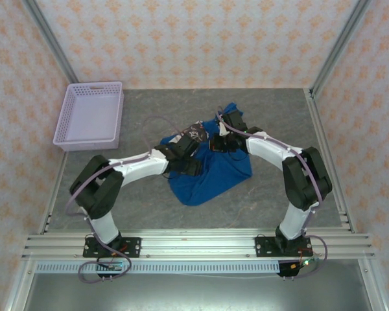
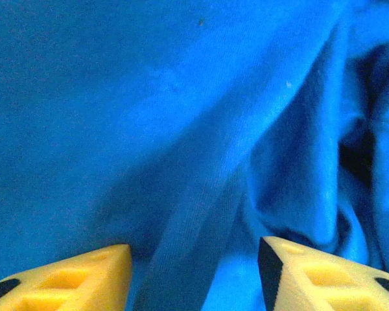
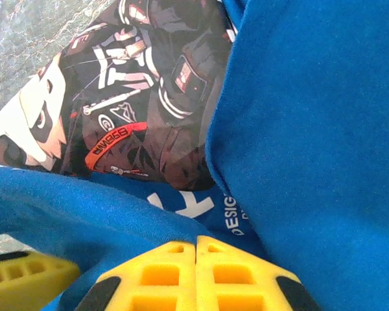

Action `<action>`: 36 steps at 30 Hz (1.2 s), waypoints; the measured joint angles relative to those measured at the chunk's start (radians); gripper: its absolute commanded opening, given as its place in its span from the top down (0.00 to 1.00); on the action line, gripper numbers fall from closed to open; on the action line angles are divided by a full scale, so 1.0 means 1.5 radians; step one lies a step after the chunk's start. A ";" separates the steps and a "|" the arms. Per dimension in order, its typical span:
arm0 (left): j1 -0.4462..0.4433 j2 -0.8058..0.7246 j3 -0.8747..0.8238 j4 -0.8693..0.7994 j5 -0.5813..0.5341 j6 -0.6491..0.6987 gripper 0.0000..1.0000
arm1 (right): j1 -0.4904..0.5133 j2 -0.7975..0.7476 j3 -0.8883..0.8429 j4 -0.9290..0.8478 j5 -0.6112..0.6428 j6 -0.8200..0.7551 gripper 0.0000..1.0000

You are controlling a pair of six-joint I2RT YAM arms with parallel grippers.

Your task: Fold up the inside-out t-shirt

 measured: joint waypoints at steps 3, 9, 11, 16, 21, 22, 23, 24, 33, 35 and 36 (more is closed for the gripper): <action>-0.001 0.045 0.029 0.009 0.001 0.008 0.67 | 0.000 0.000 0.000 -0.007 0.001 -0.010 1.00; -0.002 0.052 0.037 0.016 0.017 0.020 0.96 | 0.000 -0.001 0.000 -0.040 0.032 -0.042 0.98; 0.003 0.033 0.025 0.021 0.035 0.022 1.00 | 0.000 -0.004 -0.001 -0.053 0.052 -0.055 0.94; 0.046 -0.066 -0.039 0.031 0.095 0.014 1.00 | 0.012 -0.065 -0.046 -0.058 0.095 -0.100 0.71; 0.077 -0.109 -0.052 0.033 0.131 0.009 1.00 | 0.086 -0.188 -0.137 -0.030 0.121 -0.135 0.54; 0.077 -0.111 -0.052 0.033 0.136 0.008 1.00 | 0.101 -0.201 -0.147 -0.022 0.121 -0.135 0.53; 0.077 -0.112 -0.052 0.033 0.140 0.009 1.00 | 0.115 -0.210 -0.155 -0.011 0.121 -0.134 0.51; 0.077 -0.112 -0.052 0.033 0.144 0.009 1.00 | 0.125 -0.211 -0.159 0.000 0.121 -0.129 0.50; 0.079 -0.129 -0.063 0.031 0.153 0.009 1.00 | 0.135 -0.075 -0.138 0.037 0.206 -0.089 0.48; 0.082 -0.144 -0.074 0.027 0.146 0.009 1.00 | 0.135 -0.045 -0.129 0.039 0.216 -0.083 0.58; 0.084 -0.150 -0.079 0.023 0.138 0.009 1.00 | 0.135 -0.035 -0.128 0.041 0.221 -0.082 0.68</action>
